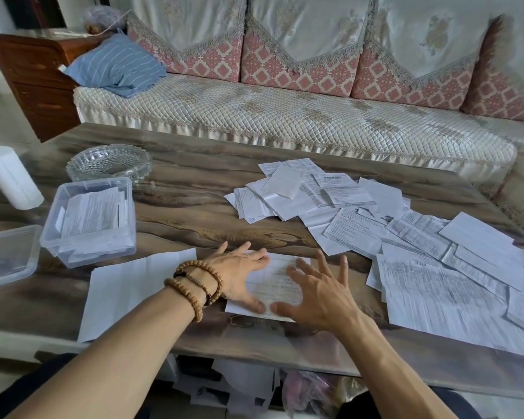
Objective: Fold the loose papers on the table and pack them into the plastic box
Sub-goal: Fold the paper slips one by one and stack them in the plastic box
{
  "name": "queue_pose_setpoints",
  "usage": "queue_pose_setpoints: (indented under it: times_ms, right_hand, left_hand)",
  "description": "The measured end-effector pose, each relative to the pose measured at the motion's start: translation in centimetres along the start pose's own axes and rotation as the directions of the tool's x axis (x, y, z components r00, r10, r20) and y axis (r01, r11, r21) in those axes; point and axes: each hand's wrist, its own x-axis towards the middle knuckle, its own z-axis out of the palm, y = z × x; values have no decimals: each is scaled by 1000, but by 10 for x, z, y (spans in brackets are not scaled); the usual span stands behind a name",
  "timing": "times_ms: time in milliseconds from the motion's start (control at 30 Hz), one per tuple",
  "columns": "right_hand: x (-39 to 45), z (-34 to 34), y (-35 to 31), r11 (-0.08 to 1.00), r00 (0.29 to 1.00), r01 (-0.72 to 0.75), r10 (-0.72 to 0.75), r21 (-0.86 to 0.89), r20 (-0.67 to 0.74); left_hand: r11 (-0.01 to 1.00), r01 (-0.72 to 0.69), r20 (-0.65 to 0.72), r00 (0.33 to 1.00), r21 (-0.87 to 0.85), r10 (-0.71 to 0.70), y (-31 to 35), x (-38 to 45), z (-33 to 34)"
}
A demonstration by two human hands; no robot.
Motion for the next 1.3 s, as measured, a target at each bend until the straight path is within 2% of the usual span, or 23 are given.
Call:
queue_pose_setpoints:
  times_ms: [133,267,433,733,800,833,867,900,933,1000,1067,1167,1233,1300]
  right_hand:
    - [-2,-9,11,1000,991,-13,12,3,132]
    - [12,-15,-3,998,990,29,-22,-49,136]
    - [16,-4,-20,992,976,15,-42,124,214]
    - [-2,-14,45,982,944,40,-97,184,314]
    - [0,-15,45,961,946,3,-91,275,311]
    - [-1,-17,39,912,966,-44,-66,408,251]
    - [-2,-17,32,821,988,-104,20,562,153]
    - [-2,-17,24,696,986,-149,156,703,55]
    - [-3,-17,15,562,950,-197,312,803,14]
    - [0,-13,4,294,866,-282,487,913,111]
    - [2,-13,-3,120,835,-316,507,941,216]
    - [0,-19,-6,64,815,-337,519,939,257]
    - [-3,-18,-6,112,812,-366,524,924,258]
    - [-6,-15,-7,216,853,-364,469,906,231]
  left_hand:
    - [998,50,17,999,33,-50,-3,-8,-1]
    - [996,80,33,996,34,-81,-6,-11,-2]
    - [994,100,38,994,50,-102,-3,-9,-4]
    - [987,158,-20,987,7,-158,-4,-17,4]
    - [985,173,-41,984,3,-173,-3,-19,6]
    - [984,177,-50,983,9,-177,-3,-20,6]
    - [984,179,-59,982,14,-178,-3,-19,6]
    - [983,180,-67,982,16,-179,-3,-19,7]
    - [983,182,-74,981,18,-180,-2,-19,7]
    - [983,185,-90,979,19,-182,-1,-21,8]
    - [983,181,-110,978,9,-179,0,-23,9]
    - [985,173,-142,975,1,-171,2,-27,12]
    - [986,164,-170,972,0,-161,3,-29,13]
    - [991,132,-216,968,9,-127,4,-34,15]
